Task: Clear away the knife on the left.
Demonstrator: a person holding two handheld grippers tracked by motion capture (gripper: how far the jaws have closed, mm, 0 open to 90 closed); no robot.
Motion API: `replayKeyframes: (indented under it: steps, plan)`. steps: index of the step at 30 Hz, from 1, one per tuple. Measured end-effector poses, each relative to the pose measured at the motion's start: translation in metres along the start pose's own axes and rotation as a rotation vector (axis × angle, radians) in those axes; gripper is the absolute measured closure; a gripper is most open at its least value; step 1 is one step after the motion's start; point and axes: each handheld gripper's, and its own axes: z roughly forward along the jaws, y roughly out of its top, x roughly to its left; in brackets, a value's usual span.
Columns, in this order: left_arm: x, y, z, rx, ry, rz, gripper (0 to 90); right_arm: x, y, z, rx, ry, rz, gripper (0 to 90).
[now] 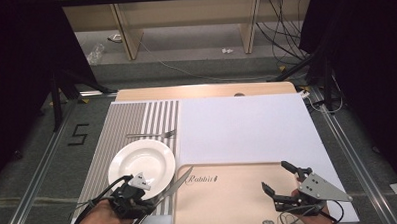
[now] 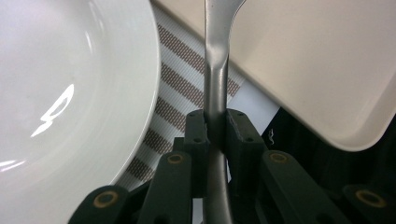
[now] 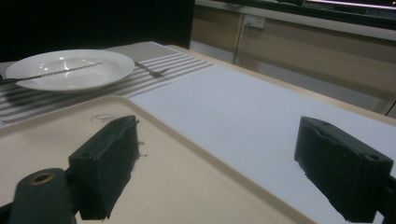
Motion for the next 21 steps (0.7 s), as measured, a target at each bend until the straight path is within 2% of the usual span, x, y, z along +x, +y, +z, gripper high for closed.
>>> replayKeyframes:
  steps: [5, 8, 10, 21]
  plan:
    - [-0.005, 0.01, 0.007, -0.026, -0.028, 0.005, 79.0, 0.0, 0.0, 0.0, 0.0, -0.001, 0.0, 14.7]
    - [-0.011, 0.017, 0.01, -0.063, -0.035, 0.008, 79.0, 0.0, 0.0, 0.0, -0.001, -0.003, -0.001, 14.7]
    - [-0.015, 0.023, 0.014, -0.084, -0.063, 0.007, 79.0, 0.0, 0.0, 0.0, -0.002, -0.004, 0.0, 14.8]
    - [-0.034, 0.043, 0.03, -0.085, -0.123, 0.019, 79.0, -0.002, 0.0, -0.002, -0.013, -0.02, 0.009, 14.8]
